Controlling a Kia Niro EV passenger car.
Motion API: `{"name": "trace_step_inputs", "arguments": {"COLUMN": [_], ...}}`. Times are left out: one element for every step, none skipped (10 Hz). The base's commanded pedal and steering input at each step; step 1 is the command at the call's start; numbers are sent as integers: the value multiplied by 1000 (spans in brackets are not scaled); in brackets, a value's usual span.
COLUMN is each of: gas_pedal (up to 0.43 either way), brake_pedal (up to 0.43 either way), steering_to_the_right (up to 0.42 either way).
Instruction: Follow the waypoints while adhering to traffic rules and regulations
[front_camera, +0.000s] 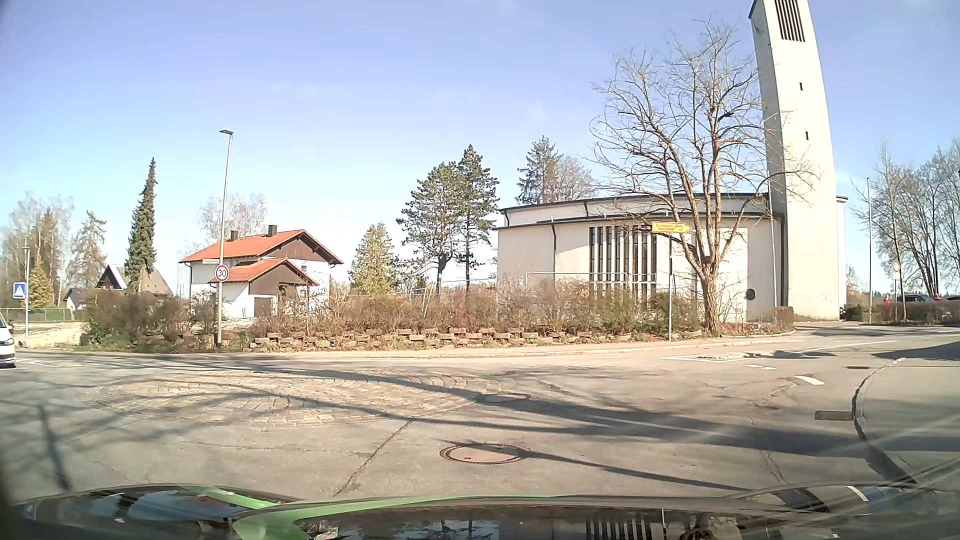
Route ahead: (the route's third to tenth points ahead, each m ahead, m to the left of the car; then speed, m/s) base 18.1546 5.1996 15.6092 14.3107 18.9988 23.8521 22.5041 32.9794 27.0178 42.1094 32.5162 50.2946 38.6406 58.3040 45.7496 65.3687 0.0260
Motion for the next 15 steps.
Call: {"name": "trace_step_inputs", "arguments": {"gas_pedal": [0,0,0,0,0,0,0,0,0,0,319,449,449,441,441], "brake_pedal": [232,232,238,238,238,220,6,0,0,0,0,0,0,0,0], "steering_to_the_right": [4,4,4,4,4,4,4,4,4,4,9,17,32,50,71]}}
